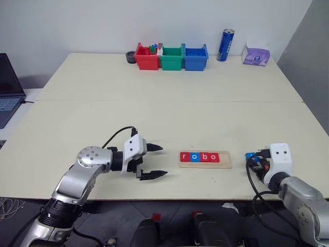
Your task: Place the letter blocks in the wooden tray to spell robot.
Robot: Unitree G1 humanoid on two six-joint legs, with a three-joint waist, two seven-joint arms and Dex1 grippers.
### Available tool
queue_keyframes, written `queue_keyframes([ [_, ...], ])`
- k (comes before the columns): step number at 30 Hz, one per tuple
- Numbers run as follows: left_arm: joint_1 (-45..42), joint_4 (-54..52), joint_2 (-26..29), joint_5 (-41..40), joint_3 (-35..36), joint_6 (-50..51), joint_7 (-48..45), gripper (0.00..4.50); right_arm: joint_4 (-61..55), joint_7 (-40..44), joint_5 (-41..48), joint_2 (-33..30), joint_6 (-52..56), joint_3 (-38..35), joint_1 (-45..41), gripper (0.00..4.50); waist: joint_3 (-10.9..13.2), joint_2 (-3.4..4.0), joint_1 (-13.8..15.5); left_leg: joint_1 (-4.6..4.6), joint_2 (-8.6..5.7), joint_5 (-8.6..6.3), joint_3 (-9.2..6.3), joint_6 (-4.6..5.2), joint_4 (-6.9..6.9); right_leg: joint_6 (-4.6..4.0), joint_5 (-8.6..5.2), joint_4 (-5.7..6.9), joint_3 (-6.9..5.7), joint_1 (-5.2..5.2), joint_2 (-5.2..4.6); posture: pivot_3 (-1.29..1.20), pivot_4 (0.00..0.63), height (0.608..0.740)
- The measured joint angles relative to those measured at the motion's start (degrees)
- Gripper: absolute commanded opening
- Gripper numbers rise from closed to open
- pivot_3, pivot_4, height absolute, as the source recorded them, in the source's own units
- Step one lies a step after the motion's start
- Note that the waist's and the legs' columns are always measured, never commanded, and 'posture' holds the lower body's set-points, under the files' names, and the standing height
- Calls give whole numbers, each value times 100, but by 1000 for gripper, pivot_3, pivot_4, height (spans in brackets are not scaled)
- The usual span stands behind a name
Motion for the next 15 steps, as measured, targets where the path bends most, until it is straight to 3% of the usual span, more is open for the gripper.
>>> queue_keyframes([
  [8,4,18,-118,34,-67,-33,31,4500,-157,-234,-47,290,153,123,29,1467,-1,-1,-1,-1,0,0,-2,0,-2,-4,-2,2,1,0,3,0,150,740],
  [15,3,16,-159,62,-111,-35,107,4500,-114,-366,-51,506,107,-23,-119,3916,-1,-2,-2,-1,0,0,-1,0,-2,-4,-2,1,1,0,2,0,150,740],
])
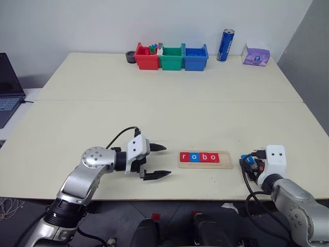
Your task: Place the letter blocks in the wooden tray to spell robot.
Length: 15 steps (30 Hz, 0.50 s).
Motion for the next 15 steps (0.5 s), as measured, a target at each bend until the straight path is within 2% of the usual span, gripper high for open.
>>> queue_keyframes([
  [1,0,-3,-1,5,-8,1,7,4500,-5,-16,-2,-8,-9,-10,-70,4318,0,0,-2,0,0,0,0,0,0,0,0,0,-1,0,0,0,150,740],
  [2,-1,-13,-3,10,-14,4,14,4500,-30,-25,-1,-26,-20,-15,-138,4482,0,0,-3,0,0,0,0,0,0,0,0,0,-1,0,0,0,150,740],
  [4,-5,-47,-4,16,-31,15,24,4500,-91,60,12,-184,-60,-33,-259,4482,0,0,-3,-1,0,0,-1,0,-1,0,0,-1,-1,0,0,0,150,740],
  [7,-28,-95,-14,19,-53,34,38,4500,-77,708,103,-1244,-332,-93,-397,4482,2,1,-2,-2,-6,0,2,1,0,1,0,-5,-7,0,-4,0,150,740],
  [10,-67,-104,-48,27,-64,58,69,4500,169,1854,279,-2511,-832,-139,-291,4482,4,-5,2,-3,-9,-1,3,1,1,1,0,-12,-14,4,-3,0,150,740],
  [12,-94,-128,-61,42,-113,60,82,4500,500,2628,277,-3264,-1293,24,-61,4482,5,-9,10,-3,-10,-1,1,1,-1,1,0,-13,-13,5,-1,0,150,740],
  [15,-139,-130,-91,61,-177,64,86,4500,991,3737,272,-4045,-2026,359,122,4482,7,-12,8,-1,-10,-1,1,1,0,1,0,-10,-13,5,3,0,150,740],
])
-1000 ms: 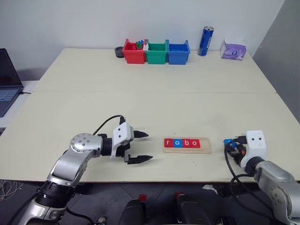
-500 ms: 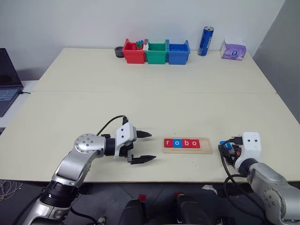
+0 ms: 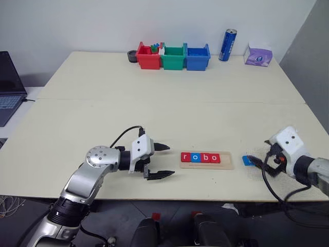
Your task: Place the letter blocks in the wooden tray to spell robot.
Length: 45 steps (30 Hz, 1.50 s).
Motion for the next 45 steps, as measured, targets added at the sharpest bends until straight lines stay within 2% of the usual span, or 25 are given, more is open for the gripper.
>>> queue_keyframes([
  [5,-52,-5,-35,22,-46,1,29,4500,1019,1036,-383,-617,-1244,780,-371,4482,2,-3,-28,7,1,0,9,0,3,0,1,6,1,0,3,0,150,740],
  [10,-30,-19,-68,47,-119,-8,63,4500,2181,1660,-839,-627,-2061,1683,-1376,4482,3,-5,-24,6,4,0,9,-1,4,0,1,6,1,0,0,0,150,740],
  [16,-12,-14,-74,81,-129,-49,66,4500,3099,2277,-1228,-526,-2523,2355,-2167,4482,4,-4,-1,5,8,0,7,-1,4,-1,2,6,0,-2,-4,0,150,740],
  [19,7,-7,-74,106,-128,-83,63,4500,3391,2509,-1347,-454,-2603,2488,-2448,3866,4,-4,-1,5,8,0,6,0,5,-1,2,6,0,-1,-5,0,150,740],
  [26,161,106,-73,158,-124,-326,55,4500,3522,2802,-1364,-346,-2542,2529,-2568,1436,4,-4,-1,6,10,0,1,-1,6,-2,2,8,2,-1,-7,0,150,740],
  [30,279,219,-53,201,-119,-454,53,4500,3338,2861,-1173,-350,-2242,2446,-2498,1442,4,-3,2,6,10,0,-1,-1,6,-3,3,9,1,-1,-8,0,150,740],
  [37,287,244,-24,221,-106,-559,51,4500,2304,2894,-722,-143,-1553,2362,-2641,1442,4,-2,0,6,11,0,-6,-1,7,-1,2,11,-2,-1,-7,0,150,740],
  [45,291,257,-13,243,-98,-565,52,4500,2540,2829,-1041,209,-1714,2846,-3120,1442,4,-2,0,6,11,0,-4,-1,7,-6,5,10,-3,-2,-8,0,150,740],
])
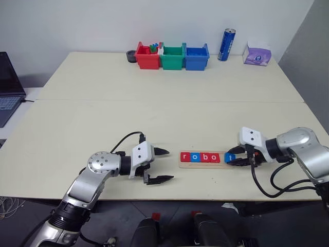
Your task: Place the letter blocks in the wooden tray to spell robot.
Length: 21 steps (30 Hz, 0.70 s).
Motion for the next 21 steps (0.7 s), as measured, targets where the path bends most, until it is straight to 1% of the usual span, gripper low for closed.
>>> queue_keyframes([
  [3,1,0,1,1,1,1,2,4500,180,76,-154,53,-176,160,-188,1442,0,0,1,-1,0,0,1,0,0,-7,4,0,-4,0,0,0,150,740],
  [10,9,0,7,5,5,4,10,4500,497,245,-361,204,-457,335,-333,1442,0,0,2,-1,0,0,0,0,0,-13,7,0,-5,0,0,0,150,740],
  [19,41,-1,7,7,10,4,23,4500,694,400,-470,252,-662,419,-464,1442,0,0,1,-1,0,0,0,0,0,-21,12,0,-5,0,0,0,150,740],
  [21,68,-1,7,7,10,4,35,4500,737,437,-509,252,-723,419,-497,2184,0,0,2,-1,0,0,0,0,0,-22,13,0,-7,0,0,0,150,740],
])
